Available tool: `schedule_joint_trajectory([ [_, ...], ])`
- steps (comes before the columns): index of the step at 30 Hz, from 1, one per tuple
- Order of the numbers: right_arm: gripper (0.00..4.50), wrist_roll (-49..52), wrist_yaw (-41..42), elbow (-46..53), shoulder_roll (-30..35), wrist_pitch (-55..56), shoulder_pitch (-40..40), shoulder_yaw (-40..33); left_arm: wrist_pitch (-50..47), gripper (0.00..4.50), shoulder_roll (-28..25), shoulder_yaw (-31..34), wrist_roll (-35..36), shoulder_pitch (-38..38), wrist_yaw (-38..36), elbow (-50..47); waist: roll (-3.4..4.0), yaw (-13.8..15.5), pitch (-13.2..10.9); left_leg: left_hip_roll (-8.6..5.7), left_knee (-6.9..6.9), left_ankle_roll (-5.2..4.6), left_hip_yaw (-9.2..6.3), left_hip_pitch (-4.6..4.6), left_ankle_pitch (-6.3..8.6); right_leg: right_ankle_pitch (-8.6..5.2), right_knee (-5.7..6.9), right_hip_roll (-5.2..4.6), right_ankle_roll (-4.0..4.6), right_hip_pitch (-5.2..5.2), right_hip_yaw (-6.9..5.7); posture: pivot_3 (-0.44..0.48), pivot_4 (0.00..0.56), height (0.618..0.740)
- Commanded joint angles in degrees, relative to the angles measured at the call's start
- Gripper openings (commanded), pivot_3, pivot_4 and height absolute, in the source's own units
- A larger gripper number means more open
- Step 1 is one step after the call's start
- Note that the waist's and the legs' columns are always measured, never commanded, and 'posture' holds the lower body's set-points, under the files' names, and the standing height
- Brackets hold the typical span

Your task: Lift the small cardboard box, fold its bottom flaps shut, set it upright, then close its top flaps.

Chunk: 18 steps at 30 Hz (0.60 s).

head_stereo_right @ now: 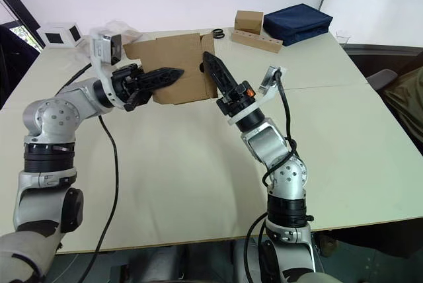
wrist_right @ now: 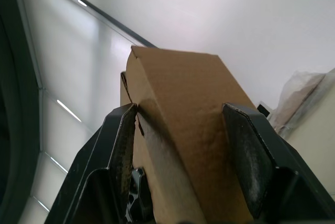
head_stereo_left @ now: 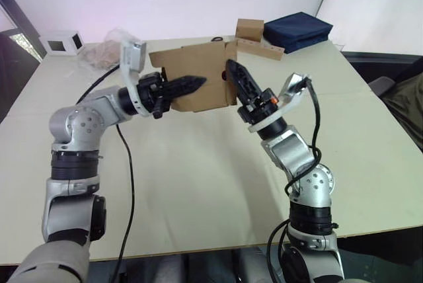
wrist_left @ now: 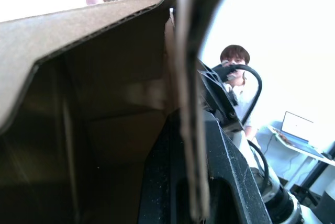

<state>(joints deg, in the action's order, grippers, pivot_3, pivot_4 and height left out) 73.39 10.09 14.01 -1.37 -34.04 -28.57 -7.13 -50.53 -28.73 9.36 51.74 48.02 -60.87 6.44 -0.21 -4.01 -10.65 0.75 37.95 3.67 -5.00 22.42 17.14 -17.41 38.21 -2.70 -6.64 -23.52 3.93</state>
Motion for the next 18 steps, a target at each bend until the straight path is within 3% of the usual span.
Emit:
schedule_joint_trajectory([
  [1,2.70,-1.0,1.6,3.6,-0.9,-1.5,-0.3,4.1,1.7,0.00,0.6,0.8,-0.1,1.6,0.4,-0.2,0.00,0.0,0.0,0.00,0.00,0.00,0.00,0.00,0.00,0.00,0.00,0.00,0.00,0.00,0.00,0.000,0.150,0.740],
  [9,2.70,-5.9,1.0,3.5,-1.9,1.9,-1.1,3.1,1.7,0.00,0.7,1.1,-0.4,1.6,0.3,0.1,0.00,0.0,0.0,0.00,0.00,0.01,0.00,0.00,0.00,0.00,0.00,0.00,0.00,0.00,0.00,0.000,0.150,0.740],
  [18,2.70,-4.2,1.8,3.9,0.3,1.2,0.4,0.6,0.4,0.00,0.2,1.5,0.8,0.8,-0.2,-1.2,0.00,0.0,0.0,0.00,-0.01,0.01,0.00,0.00,-0.01,0.00,0.00,-0.01,0.00,0.00,0.00,0.000,0.150,0.740],
])
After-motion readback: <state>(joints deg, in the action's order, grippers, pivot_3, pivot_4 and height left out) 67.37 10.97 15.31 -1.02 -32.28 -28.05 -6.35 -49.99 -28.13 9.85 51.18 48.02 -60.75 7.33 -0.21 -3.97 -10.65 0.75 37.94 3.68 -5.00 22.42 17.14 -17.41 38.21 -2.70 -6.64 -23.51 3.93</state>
